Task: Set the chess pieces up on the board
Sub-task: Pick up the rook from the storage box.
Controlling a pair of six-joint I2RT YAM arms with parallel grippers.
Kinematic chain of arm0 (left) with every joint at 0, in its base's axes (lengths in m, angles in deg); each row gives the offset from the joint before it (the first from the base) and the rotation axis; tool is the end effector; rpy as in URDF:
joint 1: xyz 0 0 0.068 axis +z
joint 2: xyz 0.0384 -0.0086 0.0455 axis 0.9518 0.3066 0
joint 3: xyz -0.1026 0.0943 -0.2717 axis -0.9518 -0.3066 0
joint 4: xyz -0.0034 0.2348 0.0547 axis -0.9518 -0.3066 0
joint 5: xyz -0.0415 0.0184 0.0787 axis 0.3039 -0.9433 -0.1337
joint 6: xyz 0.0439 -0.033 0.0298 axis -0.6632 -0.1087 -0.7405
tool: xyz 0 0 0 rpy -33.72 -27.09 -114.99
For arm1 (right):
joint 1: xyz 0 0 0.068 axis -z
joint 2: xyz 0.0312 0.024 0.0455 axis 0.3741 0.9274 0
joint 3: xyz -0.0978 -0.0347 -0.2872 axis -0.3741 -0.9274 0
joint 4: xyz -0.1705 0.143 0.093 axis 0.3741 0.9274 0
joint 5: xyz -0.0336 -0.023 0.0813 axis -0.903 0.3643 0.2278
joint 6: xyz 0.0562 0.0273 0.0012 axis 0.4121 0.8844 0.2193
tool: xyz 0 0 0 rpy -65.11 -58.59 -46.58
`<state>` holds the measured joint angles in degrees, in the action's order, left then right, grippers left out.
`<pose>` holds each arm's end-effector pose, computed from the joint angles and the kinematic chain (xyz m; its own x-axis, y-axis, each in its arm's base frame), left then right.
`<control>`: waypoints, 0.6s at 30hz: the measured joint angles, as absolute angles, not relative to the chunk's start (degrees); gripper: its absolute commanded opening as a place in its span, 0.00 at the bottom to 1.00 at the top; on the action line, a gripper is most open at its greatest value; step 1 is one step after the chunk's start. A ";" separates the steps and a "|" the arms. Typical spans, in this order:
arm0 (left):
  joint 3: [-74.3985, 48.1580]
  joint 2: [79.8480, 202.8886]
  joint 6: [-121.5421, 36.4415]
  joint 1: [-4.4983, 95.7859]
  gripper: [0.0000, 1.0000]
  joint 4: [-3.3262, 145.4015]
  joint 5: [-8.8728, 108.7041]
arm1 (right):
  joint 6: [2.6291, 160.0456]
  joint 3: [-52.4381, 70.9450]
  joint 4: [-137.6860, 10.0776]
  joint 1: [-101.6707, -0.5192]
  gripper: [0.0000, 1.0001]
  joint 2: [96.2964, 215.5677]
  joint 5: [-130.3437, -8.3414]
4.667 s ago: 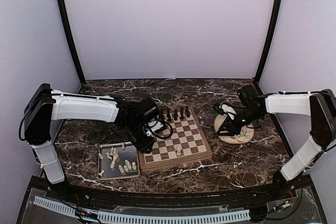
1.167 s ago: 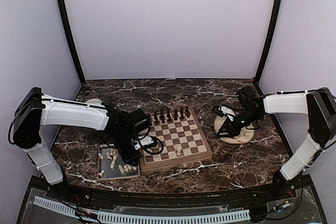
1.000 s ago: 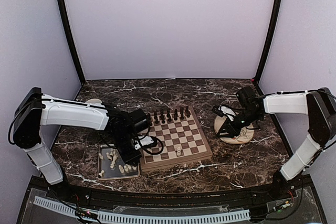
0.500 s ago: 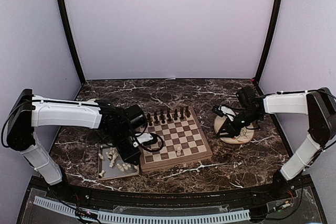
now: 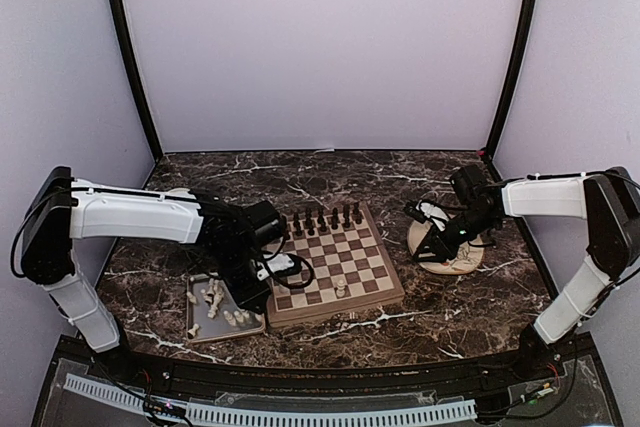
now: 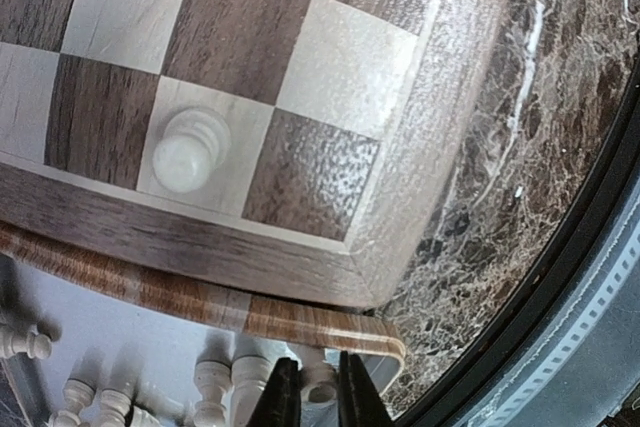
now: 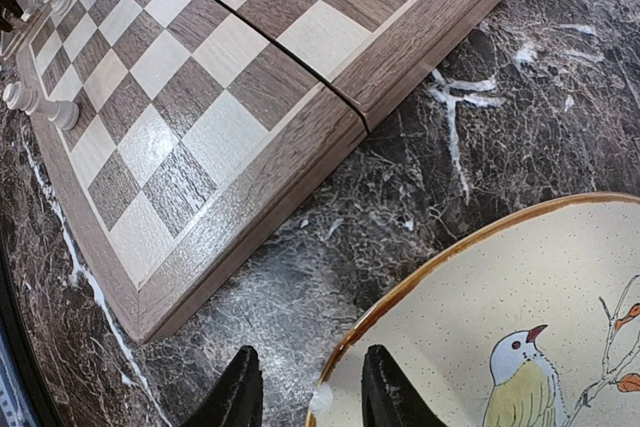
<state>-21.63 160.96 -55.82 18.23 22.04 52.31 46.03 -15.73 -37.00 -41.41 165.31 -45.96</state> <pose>0.1652 -0.2414 0.2269 -0.5522 0.8070 -0.2092 0.8331 0.5247 -0.1750 0.2527 0.1153 0.2084 -0.5382 -0.6234 -0.5671 -0.8308 0.5055 0.2327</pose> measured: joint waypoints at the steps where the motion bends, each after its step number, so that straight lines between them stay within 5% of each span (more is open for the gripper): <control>1: -21.30 161.64 -55.82 18.23 0.00 21.89 51.87 | 46.03 -15.73 -36.98 -41.41 0.35 165.31 -45.98; 18: -7.69 173.44 -56.06 13.88 0.00 10.06 44.11 | 45.86 -15.62 -36.61 -41.41 0.35 167.25 -46.00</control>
<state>-7.69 173.44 -56.06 13.88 10.06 44.11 45.86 -15.62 -36.61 -41.41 167.25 -46.00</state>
